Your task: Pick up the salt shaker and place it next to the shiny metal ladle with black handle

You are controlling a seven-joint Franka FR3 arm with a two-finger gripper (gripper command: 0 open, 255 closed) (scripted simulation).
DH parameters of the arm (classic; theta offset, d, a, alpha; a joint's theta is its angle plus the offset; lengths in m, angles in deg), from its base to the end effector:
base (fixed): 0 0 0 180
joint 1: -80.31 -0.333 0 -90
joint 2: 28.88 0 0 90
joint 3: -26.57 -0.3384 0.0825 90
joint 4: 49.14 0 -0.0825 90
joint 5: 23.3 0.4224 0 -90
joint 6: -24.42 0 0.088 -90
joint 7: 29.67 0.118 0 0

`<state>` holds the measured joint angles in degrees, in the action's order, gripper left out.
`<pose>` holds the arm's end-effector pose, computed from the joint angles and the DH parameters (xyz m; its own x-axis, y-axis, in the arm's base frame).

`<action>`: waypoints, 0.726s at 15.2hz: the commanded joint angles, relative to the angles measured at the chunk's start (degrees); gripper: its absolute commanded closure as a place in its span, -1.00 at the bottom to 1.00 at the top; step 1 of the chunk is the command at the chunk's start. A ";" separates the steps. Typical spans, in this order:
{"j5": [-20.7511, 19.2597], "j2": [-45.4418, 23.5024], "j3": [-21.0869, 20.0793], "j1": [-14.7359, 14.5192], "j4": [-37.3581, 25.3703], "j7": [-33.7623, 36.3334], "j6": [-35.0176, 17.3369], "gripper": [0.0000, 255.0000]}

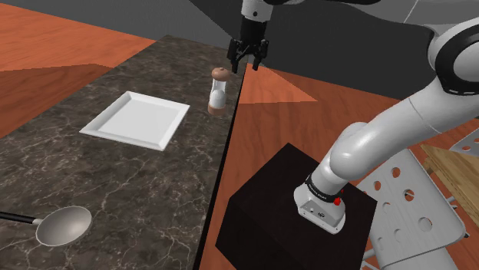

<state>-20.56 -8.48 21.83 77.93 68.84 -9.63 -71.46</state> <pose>0.4689 0.0686 0.5838 0.9715 -0.2343 -0.0353 -0.2346 -0.9721 -0.0069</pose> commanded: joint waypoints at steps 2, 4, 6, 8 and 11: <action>0.42 -6.00 -1.50 -0.54 -5.90 2.80 0.13 -1.00; 0.48 -10.24 -2.51 -0.99 -10.20 4.79 0.32 -1.00; 0.49 -11.13 -2.72 -1.15 -10.35 5.23 -0.38 -1.00; 0.53 -10.96 -2.75 -1.18 -8.64 5.20 -1.93 -1.00; 0.58 -10.81 -2.82 -1.23 -6.17 5.16 -4.25 -1.00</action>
<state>-19.96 -19.12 18.98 76.67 62.11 -4.36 -74.95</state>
